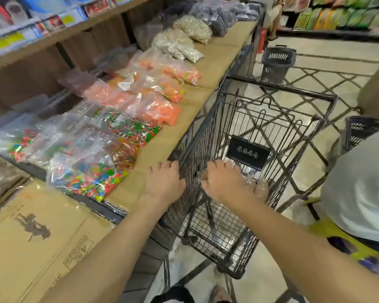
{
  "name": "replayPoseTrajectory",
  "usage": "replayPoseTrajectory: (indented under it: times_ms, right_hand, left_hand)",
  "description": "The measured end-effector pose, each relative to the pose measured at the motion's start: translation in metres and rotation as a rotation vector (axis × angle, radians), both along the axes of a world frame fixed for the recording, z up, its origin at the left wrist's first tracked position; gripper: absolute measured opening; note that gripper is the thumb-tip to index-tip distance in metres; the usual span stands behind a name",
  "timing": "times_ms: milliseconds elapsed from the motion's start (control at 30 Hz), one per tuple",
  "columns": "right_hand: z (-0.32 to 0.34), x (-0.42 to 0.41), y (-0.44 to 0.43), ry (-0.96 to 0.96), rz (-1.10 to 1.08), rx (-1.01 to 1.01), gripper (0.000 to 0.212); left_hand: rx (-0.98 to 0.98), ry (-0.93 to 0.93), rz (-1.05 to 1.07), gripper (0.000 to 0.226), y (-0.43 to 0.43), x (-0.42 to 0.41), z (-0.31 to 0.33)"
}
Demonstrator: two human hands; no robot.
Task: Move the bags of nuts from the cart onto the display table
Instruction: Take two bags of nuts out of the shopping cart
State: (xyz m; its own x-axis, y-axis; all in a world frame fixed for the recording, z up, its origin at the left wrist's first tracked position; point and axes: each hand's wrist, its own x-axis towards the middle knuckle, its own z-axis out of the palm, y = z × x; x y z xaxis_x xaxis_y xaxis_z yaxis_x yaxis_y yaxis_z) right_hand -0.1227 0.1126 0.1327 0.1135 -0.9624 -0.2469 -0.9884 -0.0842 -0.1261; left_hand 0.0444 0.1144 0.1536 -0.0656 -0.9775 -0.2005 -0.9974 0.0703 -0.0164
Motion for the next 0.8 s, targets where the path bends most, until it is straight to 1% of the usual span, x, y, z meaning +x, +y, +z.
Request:
replayPoseTrajectory:
  times_ms: [100, 200, 333, 500, 533, 633, 700, 800]
  right_hand:
    - [-0.013, -0.016, -0.008, -0.032, -0.048, 0.015, 0.057]
    - [-0.021, -0.029, -0.014, -0.043, -0.087, 0.021, 0.062]
    - [-0.036, -0.038, -0.027, -0.021, -0.137, 0.083, 0.068]
    - [-0.071, -0.049, -0.055, -0.009, -0.240, 0.166, 0.058]
    - [-0.079, -0.051, -0.062, -0.002, -0.257, 0.176, 0.060]
    - [-0.105, -0.056, -0.081, 0.023, -0.335, 0.206, 0.081]
    - [-0.123, -0.060, -0.090, 0.019, -0.369, 0.221, 0.087]
    - [-0.147, -0.067, -0.099, -0.008, -0.434, 0.255, 0.095]
  left_hand:
    - [0.017, 0.006, -0.041, 0.062, -0.015, -0.015, -0.013]
    - [0.047, 0.009, -0.089, 0.063, -0.032, -0.025, -0.029]
    - [0.089, 0.006, -0.139, 0.065, -0.061, -0.038, -0.051]
    - [0.181, 0.024, -0.210, 0.063, -0.111, -0.054, -0.086]
    - [0.199, 0.027, -0.224, 0.062, -0.120, -0.057, -0.093]
    - [0.254, 0.029, -0.272, 0.059, -0.146, -0.064, -0.117]
    - [0.277, 0.025, -0.303, 0.058, -0.161, -0.068, -0.134]
    - [0.331, 0.007, -0.350, 0.064, -0.179, -0.077, -0.156]
